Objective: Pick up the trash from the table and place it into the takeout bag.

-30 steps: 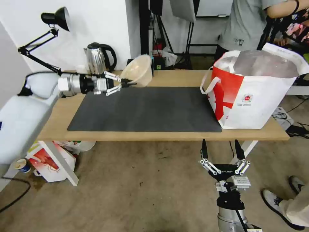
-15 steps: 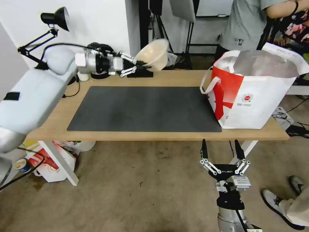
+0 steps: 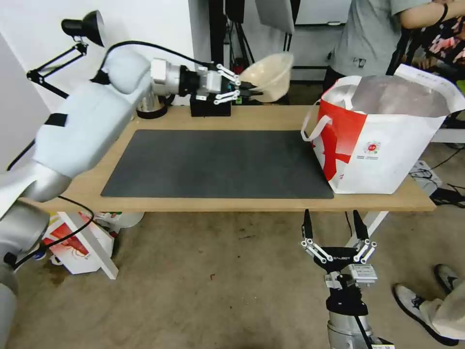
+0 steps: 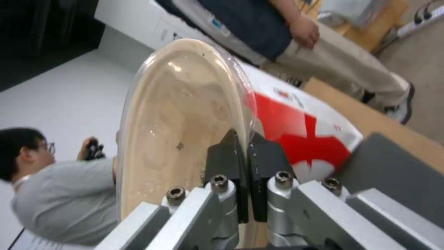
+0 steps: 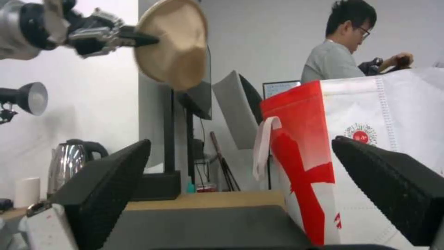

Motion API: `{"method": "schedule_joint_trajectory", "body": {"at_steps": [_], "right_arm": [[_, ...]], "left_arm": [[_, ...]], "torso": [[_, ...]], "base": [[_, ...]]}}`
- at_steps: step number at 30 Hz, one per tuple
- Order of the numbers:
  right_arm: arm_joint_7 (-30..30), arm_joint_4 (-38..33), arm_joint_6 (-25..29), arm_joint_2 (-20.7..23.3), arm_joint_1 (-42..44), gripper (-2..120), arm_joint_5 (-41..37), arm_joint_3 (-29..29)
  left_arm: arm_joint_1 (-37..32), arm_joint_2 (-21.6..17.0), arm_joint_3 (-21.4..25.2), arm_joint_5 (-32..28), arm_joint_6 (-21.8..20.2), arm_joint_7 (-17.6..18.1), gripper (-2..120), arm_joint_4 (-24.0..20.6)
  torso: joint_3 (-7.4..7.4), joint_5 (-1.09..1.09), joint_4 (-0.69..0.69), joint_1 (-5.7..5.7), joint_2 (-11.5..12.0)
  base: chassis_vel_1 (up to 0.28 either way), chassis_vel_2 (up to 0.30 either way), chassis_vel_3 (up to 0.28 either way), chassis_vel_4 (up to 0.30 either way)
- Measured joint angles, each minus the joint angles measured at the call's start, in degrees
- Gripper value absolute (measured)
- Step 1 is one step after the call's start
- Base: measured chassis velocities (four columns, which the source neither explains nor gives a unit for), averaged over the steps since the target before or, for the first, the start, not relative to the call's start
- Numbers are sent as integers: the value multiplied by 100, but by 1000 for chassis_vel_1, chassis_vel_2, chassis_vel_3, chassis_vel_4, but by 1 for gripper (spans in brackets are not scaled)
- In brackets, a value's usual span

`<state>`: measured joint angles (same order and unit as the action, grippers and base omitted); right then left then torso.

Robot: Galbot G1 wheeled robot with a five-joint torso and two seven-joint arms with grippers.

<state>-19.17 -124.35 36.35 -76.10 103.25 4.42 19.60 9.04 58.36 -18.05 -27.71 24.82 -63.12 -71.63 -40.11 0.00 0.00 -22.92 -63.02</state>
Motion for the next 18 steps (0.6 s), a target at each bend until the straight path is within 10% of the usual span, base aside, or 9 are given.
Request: {"method": "schedule_joint_trajectory", "body": {"at_steps": [18], "right_arm": [[0,0,0,0,0,100,0,0]], "left_arm": [[799,1406,-367,92,-93,-79,0,875]], "torso": [[0,0,0,0,0]], "base": [[0,0,0,0]]}}
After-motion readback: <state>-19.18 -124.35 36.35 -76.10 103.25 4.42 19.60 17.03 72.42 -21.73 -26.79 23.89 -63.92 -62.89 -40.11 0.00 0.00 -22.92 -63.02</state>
